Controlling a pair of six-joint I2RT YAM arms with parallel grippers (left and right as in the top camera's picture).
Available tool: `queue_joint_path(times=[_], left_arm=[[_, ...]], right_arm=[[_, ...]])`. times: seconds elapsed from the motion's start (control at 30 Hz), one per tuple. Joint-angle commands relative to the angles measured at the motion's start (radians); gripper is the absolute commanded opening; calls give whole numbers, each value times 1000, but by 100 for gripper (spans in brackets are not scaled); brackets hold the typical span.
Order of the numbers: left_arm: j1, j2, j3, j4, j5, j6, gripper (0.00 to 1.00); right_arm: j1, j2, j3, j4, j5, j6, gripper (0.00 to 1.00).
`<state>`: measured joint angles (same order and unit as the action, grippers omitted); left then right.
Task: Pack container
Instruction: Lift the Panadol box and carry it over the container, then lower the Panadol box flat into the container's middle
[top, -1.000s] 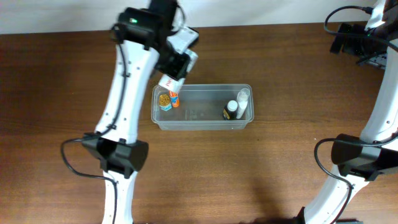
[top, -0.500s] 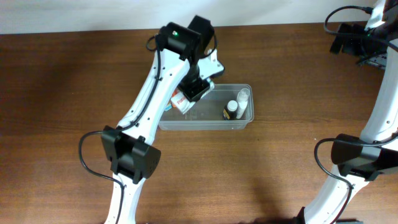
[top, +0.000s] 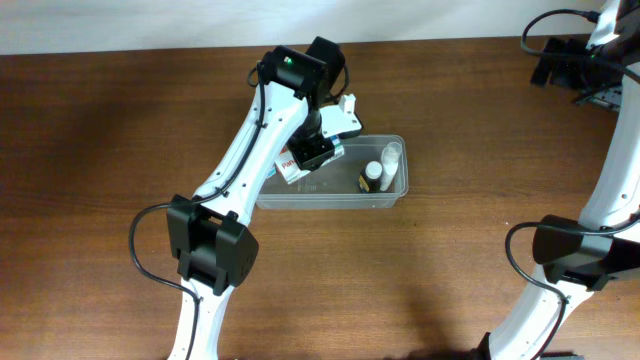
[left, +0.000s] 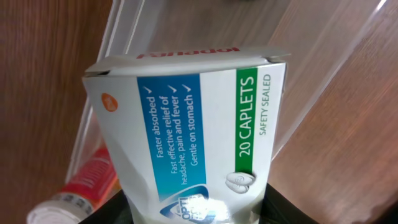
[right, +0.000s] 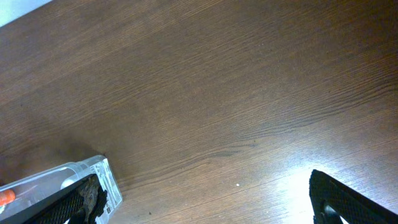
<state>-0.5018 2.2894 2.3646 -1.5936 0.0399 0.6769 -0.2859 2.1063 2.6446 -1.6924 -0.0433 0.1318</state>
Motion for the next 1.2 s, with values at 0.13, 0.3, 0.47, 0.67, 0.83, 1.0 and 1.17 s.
queue_joint_path(times=[0.13, 0.3, 0.47, 0.67, 0.83, 1.0, 1.17], left_arm=[[1, 7, -8, 21, -3, 155, 52], [1, 7, -8, 39, -3, 244, 51], [1, 7, -8, 85, -3, 294, 47], [1, 19, -8, 98, 6, 294, 47], [1, 67, -8, 97, 36, 293, 47], [0, 103, -8, 94, 48, 281, 47], [0, 134, -8, 95, 50, 281, 47]], right_arm=[[-3, -34, 16, -6, -2, 4, 98], [-3, -34, 16, -6, -2, 4, 98], [-3, -34, 16, -6, -2, 4, 98], [-3, -34, 16, -6, -2, 4, 98], [-2, -34, 16, -6, -2, 4, 98], [-3, -34, 16, -6, -2, 4, 98], [-3, -34, 16, -6, -2, 4, 98]])
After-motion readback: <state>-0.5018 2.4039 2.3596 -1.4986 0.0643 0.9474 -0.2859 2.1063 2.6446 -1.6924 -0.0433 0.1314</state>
